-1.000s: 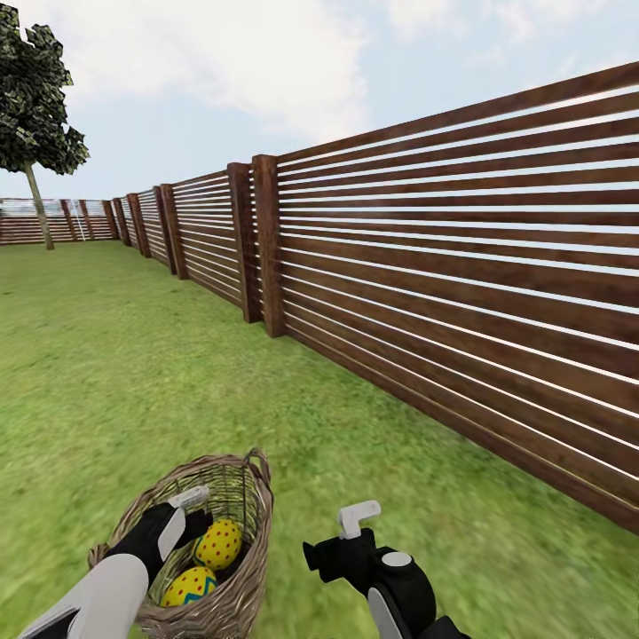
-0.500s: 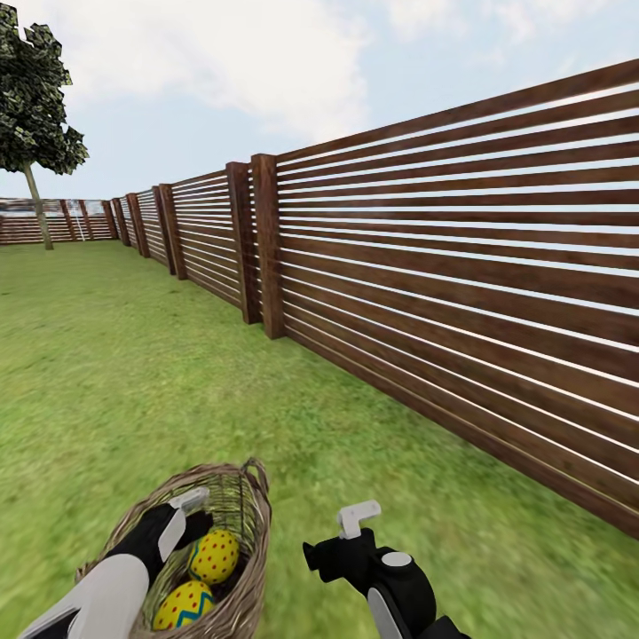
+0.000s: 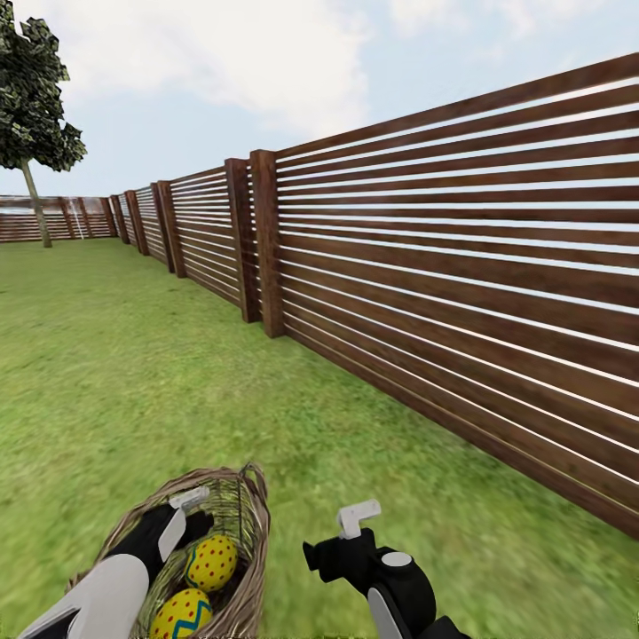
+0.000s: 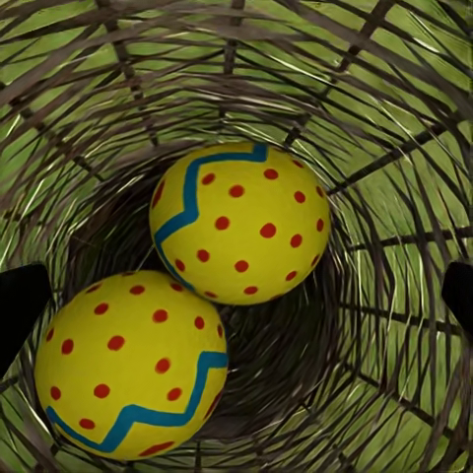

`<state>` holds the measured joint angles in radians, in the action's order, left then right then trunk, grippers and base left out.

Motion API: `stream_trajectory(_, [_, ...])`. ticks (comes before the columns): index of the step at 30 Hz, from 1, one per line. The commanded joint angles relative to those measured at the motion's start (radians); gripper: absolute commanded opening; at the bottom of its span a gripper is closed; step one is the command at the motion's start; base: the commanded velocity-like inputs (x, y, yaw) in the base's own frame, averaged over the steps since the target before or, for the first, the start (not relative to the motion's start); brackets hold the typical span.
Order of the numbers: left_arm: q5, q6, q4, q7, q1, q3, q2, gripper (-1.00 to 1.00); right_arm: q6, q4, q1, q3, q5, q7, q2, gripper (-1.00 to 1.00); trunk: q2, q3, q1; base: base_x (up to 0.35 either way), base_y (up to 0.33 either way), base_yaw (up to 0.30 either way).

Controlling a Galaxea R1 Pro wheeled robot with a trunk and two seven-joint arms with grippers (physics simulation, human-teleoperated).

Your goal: Take the three Easter eggs out of the wicker basket on the lawn in the garden, then place them on the lawn next to a single tree (choose any tree) so that all three eggs are next to the same tree and none are left in the basket.

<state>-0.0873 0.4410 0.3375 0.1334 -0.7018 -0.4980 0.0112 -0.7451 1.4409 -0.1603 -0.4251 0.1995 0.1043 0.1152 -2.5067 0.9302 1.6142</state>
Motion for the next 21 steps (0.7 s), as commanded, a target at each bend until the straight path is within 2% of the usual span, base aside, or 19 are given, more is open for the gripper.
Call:
stream_trajectory(1, [-0.008, 0.005, 0.001, -0.001, -0.001, -0.007, -0.001, 1.0, -0.003, 0.001, -0.001, -0.001, 0.011, 0.01, 0.0, 1.0, -0.001, 0.005, 0.0, 0.003, 0.0, 0.0])
stream_trajectory(21, [-0.008, 0.005, 0.007, 0.002, -0.001, -0.007, 0.0, 1.0, -0.003, -0.002, -0.001, -0.001, 0.01, 0.01, 0.0, 1.0, -0.005, 0.082, 0.009, 0.0, 0.0, 0.0])
